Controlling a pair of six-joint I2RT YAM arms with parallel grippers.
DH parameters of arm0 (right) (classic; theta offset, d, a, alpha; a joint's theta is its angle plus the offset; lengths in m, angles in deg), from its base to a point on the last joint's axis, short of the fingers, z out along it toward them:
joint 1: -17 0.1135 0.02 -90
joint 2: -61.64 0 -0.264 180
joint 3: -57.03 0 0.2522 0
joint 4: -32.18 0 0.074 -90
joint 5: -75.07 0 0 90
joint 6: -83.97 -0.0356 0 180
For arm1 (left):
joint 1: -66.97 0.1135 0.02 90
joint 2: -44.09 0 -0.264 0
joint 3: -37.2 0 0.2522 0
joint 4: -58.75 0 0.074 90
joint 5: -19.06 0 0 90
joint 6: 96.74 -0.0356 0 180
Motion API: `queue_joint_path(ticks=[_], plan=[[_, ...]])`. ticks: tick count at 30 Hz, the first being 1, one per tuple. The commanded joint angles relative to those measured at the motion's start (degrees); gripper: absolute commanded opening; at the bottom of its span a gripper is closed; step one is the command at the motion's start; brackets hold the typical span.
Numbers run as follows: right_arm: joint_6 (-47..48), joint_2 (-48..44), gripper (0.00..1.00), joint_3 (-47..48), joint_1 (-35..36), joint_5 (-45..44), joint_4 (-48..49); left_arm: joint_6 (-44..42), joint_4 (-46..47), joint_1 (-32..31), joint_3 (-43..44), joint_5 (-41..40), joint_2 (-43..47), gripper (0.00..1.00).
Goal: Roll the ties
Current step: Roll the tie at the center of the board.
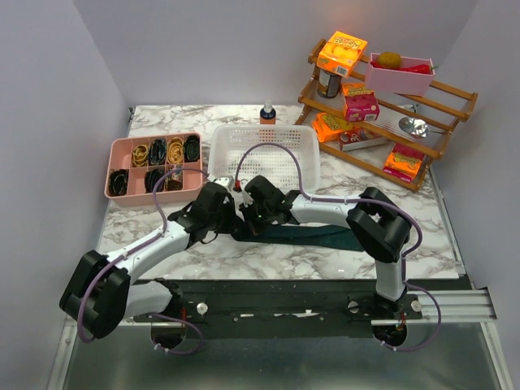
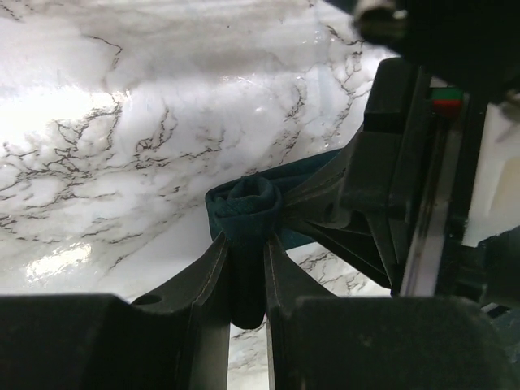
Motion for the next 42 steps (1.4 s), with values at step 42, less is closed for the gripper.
queue_joint_path(ticks=[42], plan=[[-0.9, -6.0, 0.01, -3.2, -0.3, -4.2, -1.3, 4.4, -3.6, -7.7, 4.3, -10.2, 0.9, 0.00]])
